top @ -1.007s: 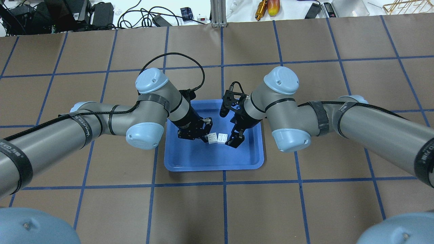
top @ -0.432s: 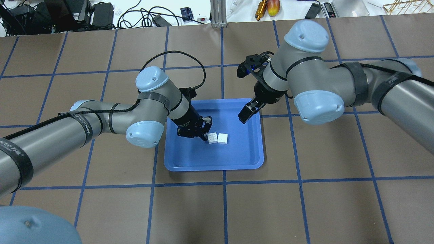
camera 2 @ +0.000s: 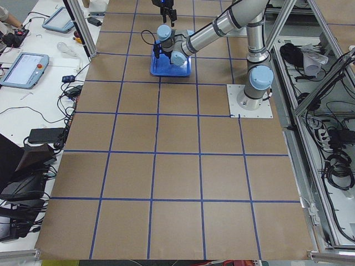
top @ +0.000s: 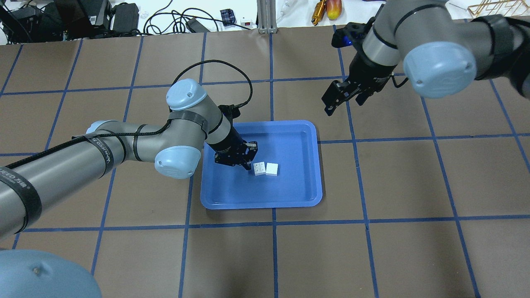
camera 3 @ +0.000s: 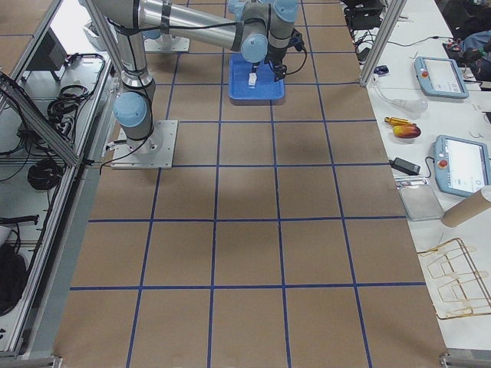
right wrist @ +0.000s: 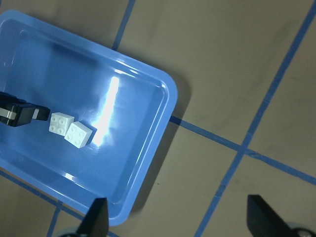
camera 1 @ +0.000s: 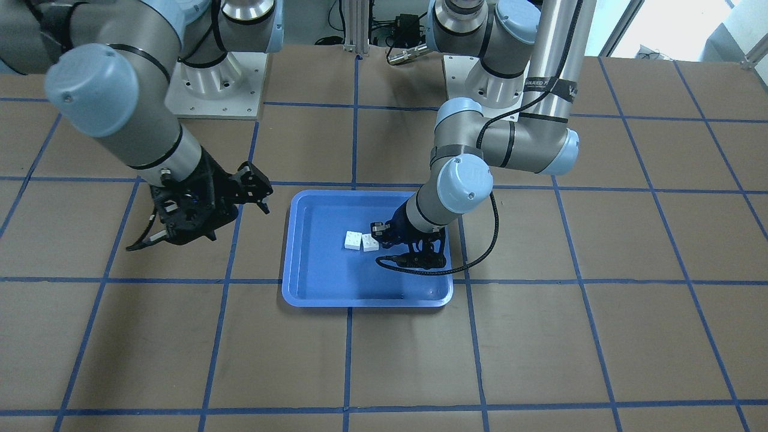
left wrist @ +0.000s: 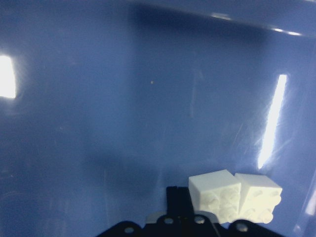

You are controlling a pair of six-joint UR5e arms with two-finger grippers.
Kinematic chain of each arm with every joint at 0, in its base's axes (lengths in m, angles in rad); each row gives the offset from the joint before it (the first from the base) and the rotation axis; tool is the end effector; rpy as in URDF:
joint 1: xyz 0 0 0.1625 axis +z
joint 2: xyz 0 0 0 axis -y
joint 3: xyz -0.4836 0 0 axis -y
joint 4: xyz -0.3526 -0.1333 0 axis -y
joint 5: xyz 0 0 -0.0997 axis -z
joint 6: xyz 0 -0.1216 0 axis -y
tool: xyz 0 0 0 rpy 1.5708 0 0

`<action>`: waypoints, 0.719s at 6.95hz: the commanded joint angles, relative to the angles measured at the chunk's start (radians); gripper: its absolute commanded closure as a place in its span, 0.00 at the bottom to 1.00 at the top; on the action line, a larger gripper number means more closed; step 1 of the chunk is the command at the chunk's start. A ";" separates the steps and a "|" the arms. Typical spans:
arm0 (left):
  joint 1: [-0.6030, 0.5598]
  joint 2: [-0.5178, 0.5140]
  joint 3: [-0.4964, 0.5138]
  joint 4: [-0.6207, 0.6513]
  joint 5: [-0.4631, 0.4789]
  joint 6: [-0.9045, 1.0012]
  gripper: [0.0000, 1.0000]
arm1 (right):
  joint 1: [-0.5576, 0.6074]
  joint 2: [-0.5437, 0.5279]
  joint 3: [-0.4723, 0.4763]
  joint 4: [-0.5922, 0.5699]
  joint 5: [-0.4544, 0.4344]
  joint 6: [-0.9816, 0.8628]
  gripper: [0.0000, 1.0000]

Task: Assemble white blocks and place on blue tray

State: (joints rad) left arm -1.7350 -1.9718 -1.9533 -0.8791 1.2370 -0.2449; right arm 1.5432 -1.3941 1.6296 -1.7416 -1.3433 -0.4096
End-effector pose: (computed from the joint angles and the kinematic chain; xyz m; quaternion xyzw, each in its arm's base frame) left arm -0.2570 -0.4919 0.2353 0.0474 -0.9840 -0.0780 0.1533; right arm 0.1463 -0.5239 0.4316 -0.1849 0.9757 0.0068 0.1177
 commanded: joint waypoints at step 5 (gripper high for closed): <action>-0.026 -0.010 0.005 0.017 0.001 -0.013 1.00 | -0.086 0.004 -0.269 0.348 -0.137 0.192 0.00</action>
State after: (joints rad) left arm -1.7581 -1.9814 -1.9488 -0.8637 1.2379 -0.2563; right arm 1.4681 -1.3899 1.4024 -1.4464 -1.4714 -0.3434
